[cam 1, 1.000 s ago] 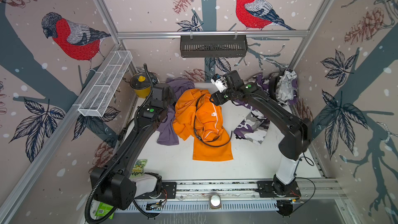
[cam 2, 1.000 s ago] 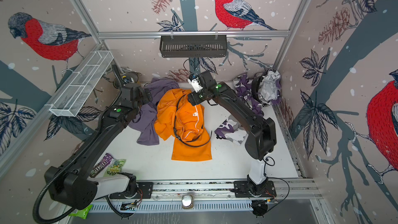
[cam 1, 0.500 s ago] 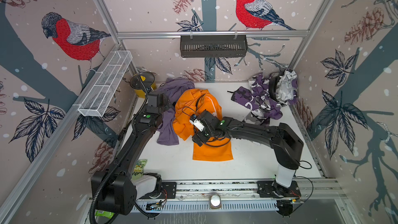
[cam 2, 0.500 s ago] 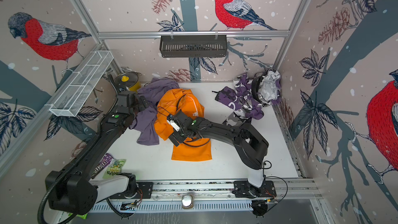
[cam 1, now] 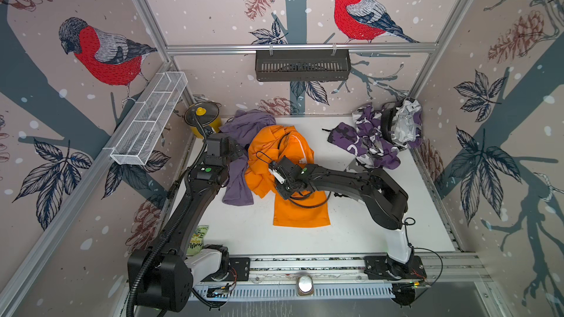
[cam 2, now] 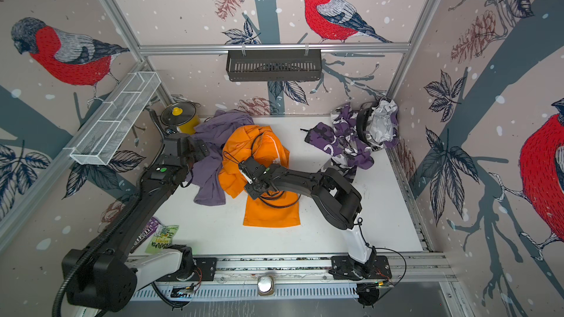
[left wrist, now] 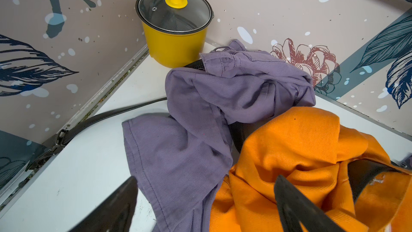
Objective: Remove the belt from the trousers
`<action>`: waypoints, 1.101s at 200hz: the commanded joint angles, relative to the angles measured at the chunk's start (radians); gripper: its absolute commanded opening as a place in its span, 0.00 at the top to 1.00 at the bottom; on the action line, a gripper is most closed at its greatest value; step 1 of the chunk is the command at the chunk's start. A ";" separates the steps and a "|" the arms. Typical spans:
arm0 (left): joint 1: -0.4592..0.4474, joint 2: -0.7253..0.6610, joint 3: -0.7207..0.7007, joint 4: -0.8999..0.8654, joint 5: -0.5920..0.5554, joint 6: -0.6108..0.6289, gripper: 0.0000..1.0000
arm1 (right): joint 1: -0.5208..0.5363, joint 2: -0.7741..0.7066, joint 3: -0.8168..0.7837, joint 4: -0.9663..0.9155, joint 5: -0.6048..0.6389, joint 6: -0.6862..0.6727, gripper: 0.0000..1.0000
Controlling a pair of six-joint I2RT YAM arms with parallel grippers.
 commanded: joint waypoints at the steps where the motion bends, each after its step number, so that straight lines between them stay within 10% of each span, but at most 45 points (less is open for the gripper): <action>1: 0.002 0.003 0.021 0.039 0.013 0.004 0.06 | -0.030 -0.076 0.025 -0.025 0.027 -0.062 0.83; 73: 0.002 0.033 0.149 0.041 0.087 0.050 0.06 | -0.373 -0.231 0.354 -0.192 -0.250 -0.364 0.94; 118: 0.002 0.005 0.222 -0.005 0.106 0.075 0.06 | -0.262 -0.103 0.831 -0.431 -0.416 -0.517 0.93; 148: 0.002 -0.043 0.272 -0.077 0.033 0.096 0.06 | -0.178 -0.163 0.863 -0.485 -0.604 -0.566 0.94; 170: 0.003 -0.093 0.292 -0.118 -0.042 0.098 0.06 | -0.169 -0.233 0.747 -0.542 -0.677 -0.584 0.96; 198: 0.005 -0.134 0.273 -0.112 -0.065 0.117 0.06 | -0.269 -0.380 0.212 -0.384 -0.750 -0.523 0.93; 220: 0.003 -0.107 0.253 -0.104 -0.024 0.106 0.06 | -0.431 -0.350 -0.064 -0.289 -0.713 -0.420 0.70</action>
